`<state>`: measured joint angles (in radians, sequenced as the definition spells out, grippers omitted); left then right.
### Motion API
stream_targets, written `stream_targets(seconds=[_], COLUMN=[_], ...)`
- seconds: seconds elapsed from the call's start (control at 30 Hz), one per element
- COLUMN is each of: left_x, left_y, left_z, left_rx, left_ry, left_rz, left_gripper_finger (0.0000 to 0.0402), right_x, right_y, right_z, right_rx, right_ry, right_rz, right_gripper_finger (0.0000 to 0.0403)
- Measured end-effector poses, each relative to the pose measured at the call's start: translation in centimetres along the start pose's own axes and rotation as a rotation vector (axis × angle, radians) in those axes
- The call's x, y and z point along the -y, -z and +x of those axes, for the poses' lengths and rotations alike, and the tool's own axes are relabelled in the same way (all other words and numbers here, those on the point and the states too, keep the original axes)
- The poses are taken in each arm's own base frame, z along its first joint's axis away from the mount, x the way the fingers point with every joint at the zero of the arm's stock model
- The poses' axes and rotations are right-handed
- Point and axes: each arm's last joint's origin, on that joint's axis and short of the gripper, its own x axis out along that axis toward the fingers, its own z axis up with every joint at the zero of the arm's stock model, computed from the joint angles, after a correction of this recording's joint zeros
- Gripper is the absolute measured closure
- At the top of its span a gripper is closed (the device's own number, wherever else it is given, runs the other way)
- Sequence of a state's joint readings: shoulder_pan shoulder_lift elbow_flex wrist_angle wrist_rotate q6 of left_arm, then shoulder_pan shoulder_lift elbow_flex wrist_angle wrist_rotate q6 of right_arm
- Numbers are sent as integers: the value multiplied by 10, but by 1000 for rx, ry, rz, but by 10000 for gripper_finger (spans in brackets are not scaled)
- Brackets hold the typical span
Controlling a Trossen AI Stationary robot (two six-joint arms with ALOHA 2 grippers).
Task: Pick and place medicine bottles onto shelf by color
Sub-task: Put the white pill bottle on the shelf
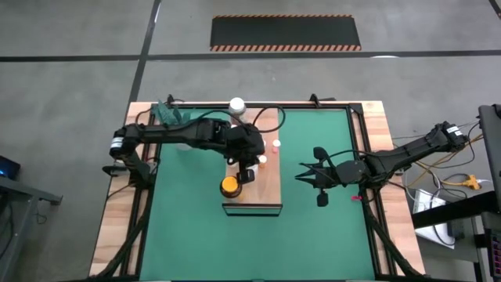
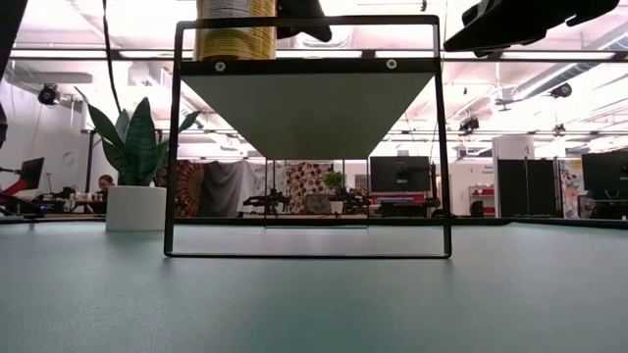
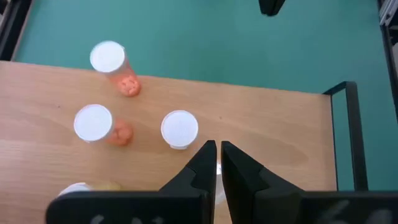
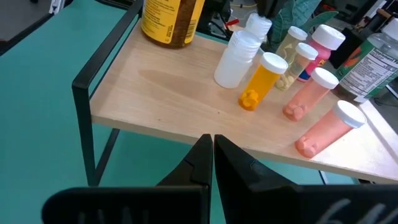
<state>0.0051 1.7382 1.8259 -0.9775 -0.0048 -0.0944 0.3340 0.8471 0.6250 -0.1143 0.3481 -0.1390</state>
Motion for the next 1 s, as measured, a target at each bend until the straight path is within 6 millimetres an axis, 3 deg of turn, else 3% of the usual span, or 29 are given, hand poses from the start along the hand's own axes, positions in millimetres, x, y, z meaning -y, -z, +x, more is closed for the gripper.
stream_targets(seconds=[1.0], left_x=[-3], left_y=[4], left_z=[12], left_rx=[-71], left_ry=[-9], left_rz=[18], left_gripper_finger=[395], right_x=[0], right_y=[0], right_z=[0], right_rx=[-2], right_ry=[0], right_rz=[0], right_gripper_finger=[394])
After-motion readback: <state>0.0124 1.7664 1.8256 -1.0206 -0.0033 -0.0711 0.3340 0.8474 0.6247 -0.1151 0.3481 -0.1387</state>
